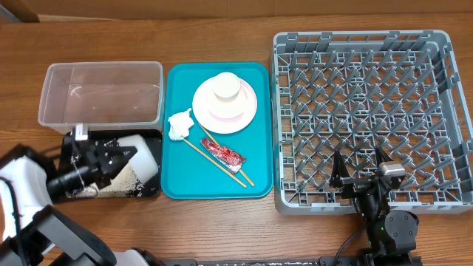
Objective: Sort waste into correct bins and load items into the dishwasher
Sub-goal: 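Tip the bowl with the left gripper to dump rice onto black tray, then place the empty white bowl back on the teal tray with left gripper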
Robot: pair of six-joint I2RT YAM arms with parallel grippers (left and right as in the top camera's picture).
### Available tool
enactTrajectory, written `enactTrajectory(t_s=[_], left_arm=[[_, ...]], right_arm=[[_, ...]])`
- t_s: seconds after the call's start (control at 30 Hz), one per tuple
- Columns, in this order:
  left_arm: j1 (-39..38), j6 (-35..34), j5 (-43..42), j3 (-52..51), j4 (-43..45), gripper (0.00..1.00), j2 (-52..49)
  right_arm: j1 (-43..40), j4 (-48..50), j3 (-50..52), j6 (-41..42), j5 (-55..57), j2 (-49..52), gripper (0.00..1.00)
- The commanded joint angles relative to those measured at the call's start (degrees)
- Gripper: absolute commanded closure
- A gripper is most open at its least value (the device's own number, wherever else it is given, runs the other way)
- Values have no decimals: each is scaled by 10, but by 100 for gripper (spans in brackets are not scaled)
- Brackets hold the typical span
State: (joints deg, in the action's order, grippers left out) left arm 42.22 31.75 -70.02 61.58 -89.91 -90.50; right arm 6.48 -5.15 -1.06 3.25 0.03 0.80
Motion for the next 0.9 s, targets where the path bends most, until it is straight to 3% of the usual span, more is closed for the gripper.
enactTrajectory(t_s=[0.0,0.1,0.33,0.67,0.87], left_arm=[[-54,-11,1,64,-4,96,25],[-105,-48,17,101,4,96,29],[-265,-249,192,156,99,96,33],[-514,-425,507,155,144,96,33],[-636,-512,621,147,149,96,33]], right_arm=[[3,3,6,4,3,-6,0],[3,3,6,4,3,-6,0],[3,3,6,4,3,-6,0],[3,3,6,4,3,-6,0],[3,3,6,4,3,-6,0]])
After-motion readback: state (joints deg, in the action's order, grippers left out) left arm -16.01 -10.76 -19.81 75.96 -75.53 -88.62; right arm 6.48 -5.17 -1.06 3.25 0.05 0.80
